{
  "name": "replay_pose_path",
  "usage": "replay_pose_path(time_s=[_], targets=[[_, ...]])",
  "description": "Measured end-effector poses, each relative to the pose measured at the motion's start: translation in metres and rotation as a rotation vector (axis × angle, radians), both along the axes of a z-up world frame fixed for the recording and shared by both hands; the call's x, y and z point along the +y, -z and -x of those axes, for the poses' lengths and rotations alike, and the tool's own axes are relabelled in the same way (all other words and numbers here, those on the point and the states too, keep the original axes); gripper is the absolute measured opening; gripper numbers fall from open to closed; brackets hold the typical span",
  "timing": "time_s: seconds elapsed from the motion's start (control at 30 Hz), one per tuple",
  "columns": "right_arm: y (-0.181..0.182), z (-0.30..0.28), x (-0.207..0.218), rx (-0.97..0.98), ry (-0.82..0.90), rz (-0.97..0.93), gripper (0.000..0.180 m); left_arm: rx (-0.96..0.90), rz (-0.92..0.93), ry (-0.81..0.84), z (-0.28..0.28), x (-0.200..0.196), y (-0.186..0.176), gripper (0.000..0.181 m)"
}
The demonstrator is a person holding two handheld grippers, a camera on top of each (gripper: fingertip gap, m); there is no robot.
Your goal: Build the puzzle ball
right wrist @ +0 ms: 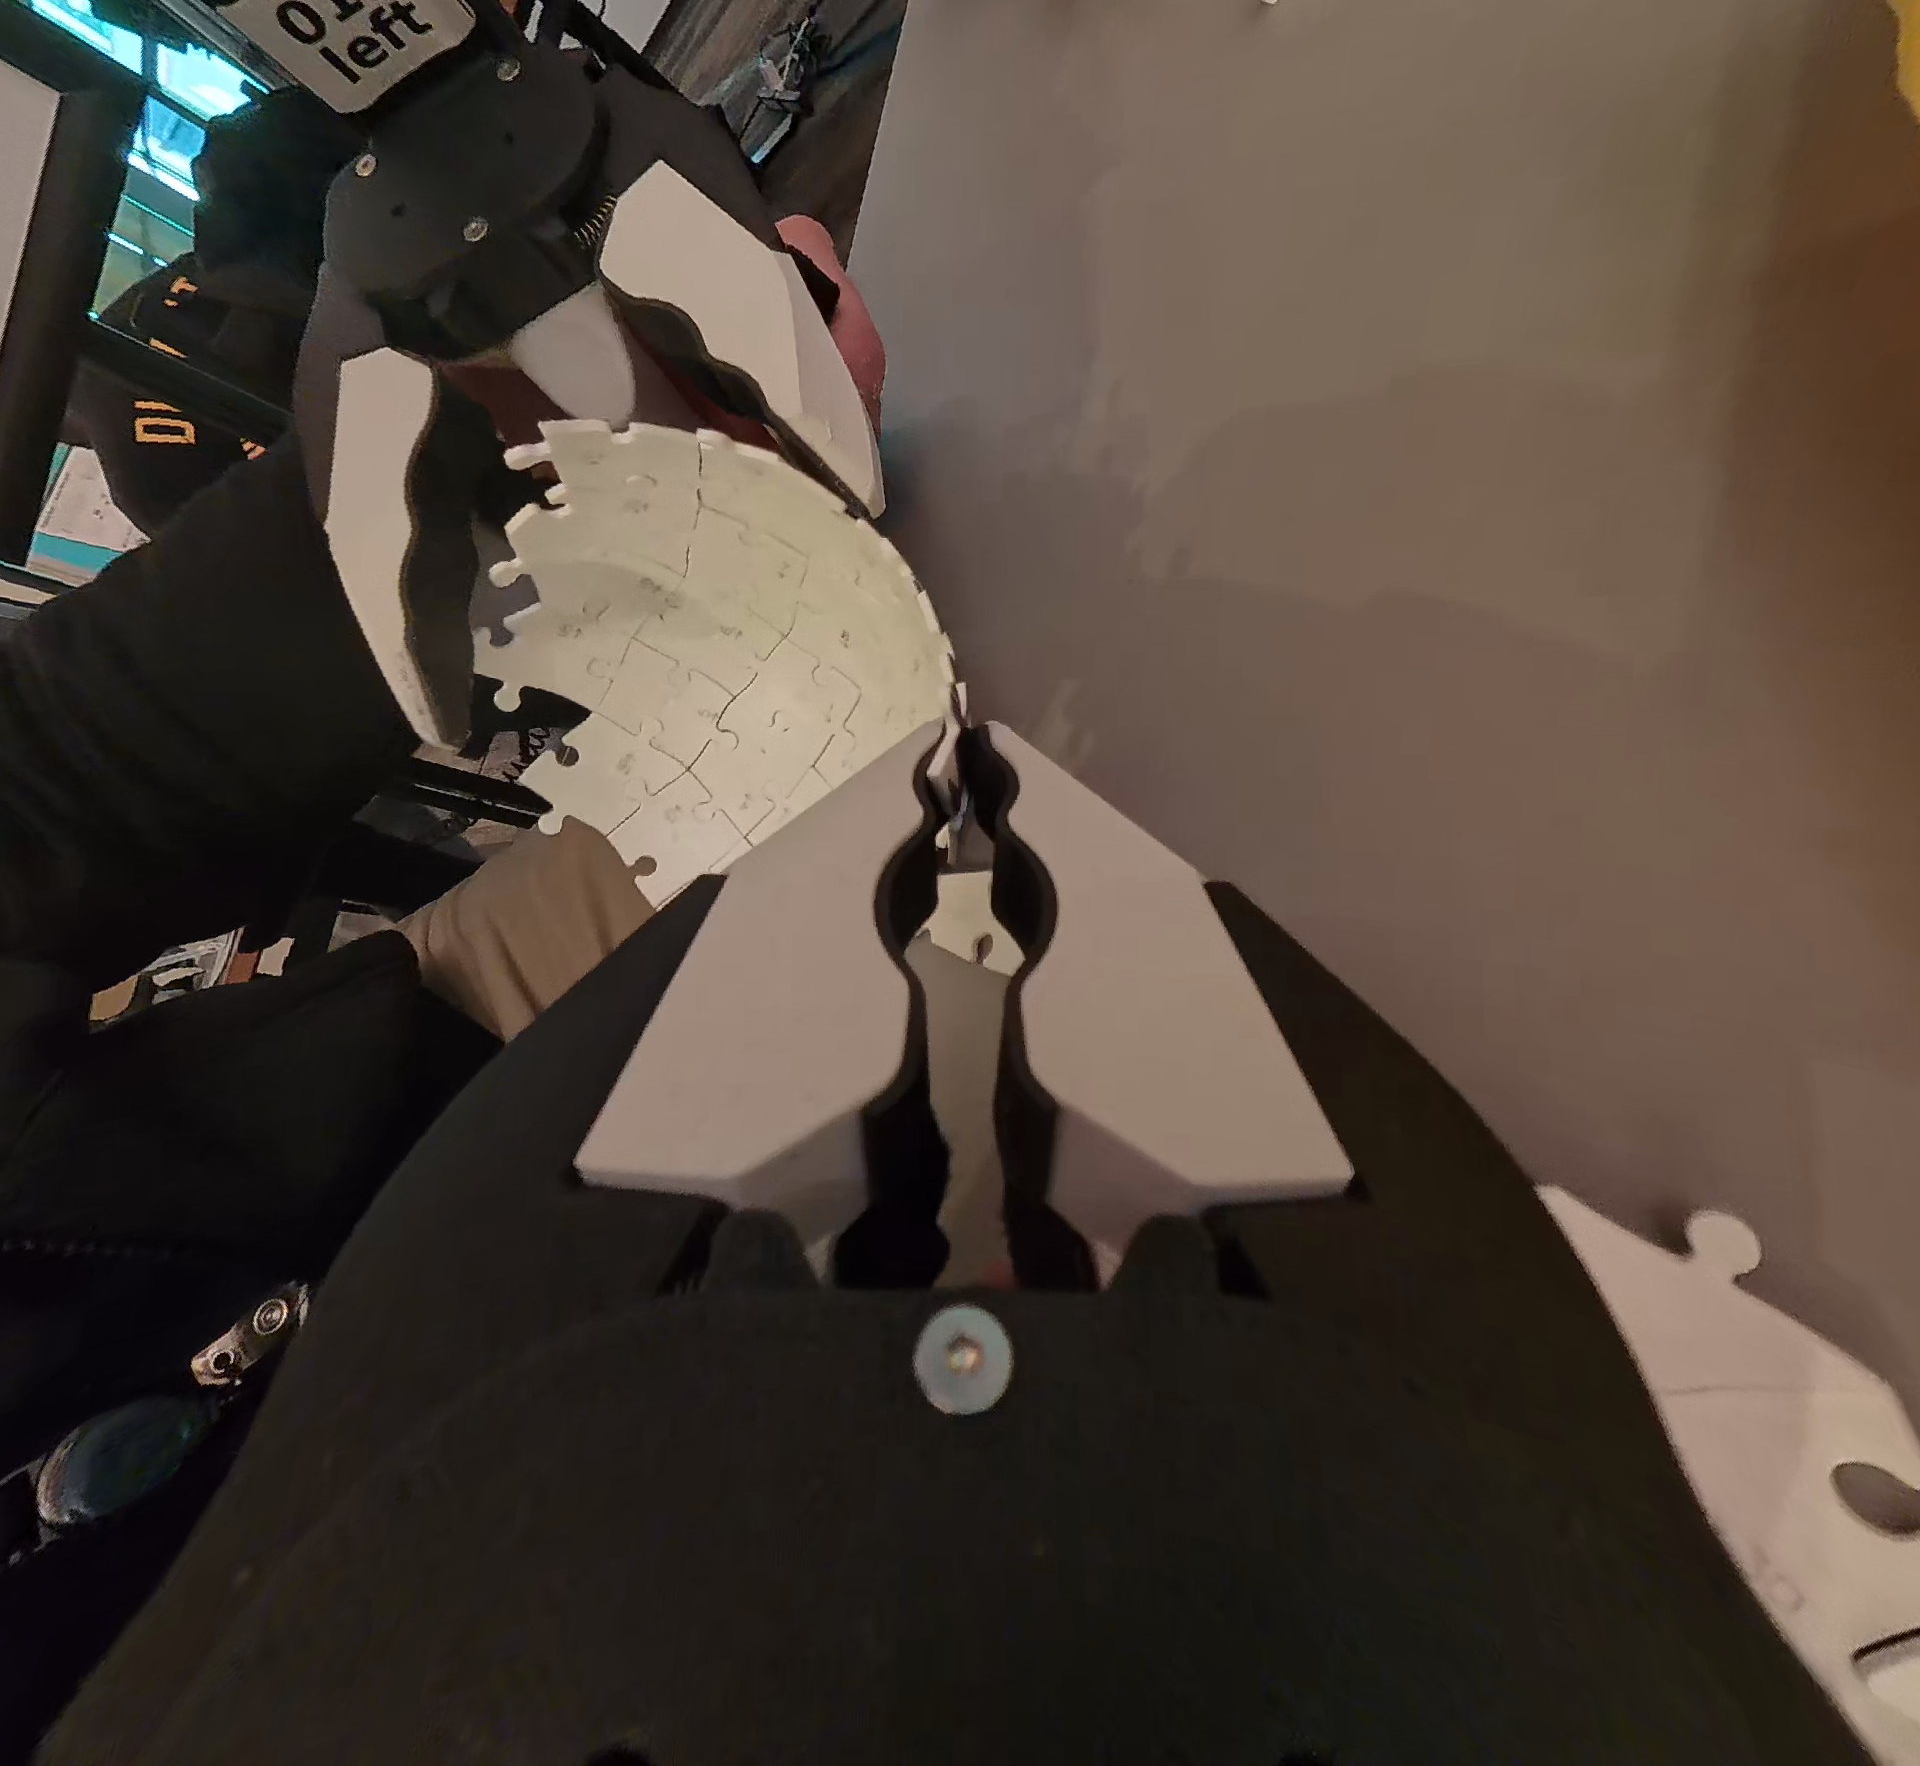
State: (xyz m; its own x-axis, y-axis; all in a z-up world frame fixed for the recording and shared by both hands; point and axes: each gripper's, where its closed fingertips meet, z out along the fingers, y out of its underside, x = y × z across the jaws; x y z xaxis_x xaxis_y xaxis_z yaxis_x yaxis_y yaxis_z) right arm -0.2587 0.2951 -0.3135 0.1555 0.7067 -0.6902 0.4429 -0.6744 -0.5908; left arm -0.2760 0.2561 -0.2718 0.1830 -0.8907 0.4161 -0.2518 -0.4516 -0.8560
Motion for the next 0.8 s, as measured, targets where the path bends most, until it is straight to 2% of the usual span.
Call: replay_pose_path(time_s=[0.4,0.8], targets=[[-0.0002,0.0007,-0.0004,0.005,-0.007,0.03,0.002,-0.015,-0.011,-0.012,0.0014,0.0024,0.0023,0.087],[0.0018,-0.0069,0.0031,-0.04,0.005,-0.031,0.015,-0.013,-0.01,-0.015,0.0025,0.0035,0.0034,0.083]])
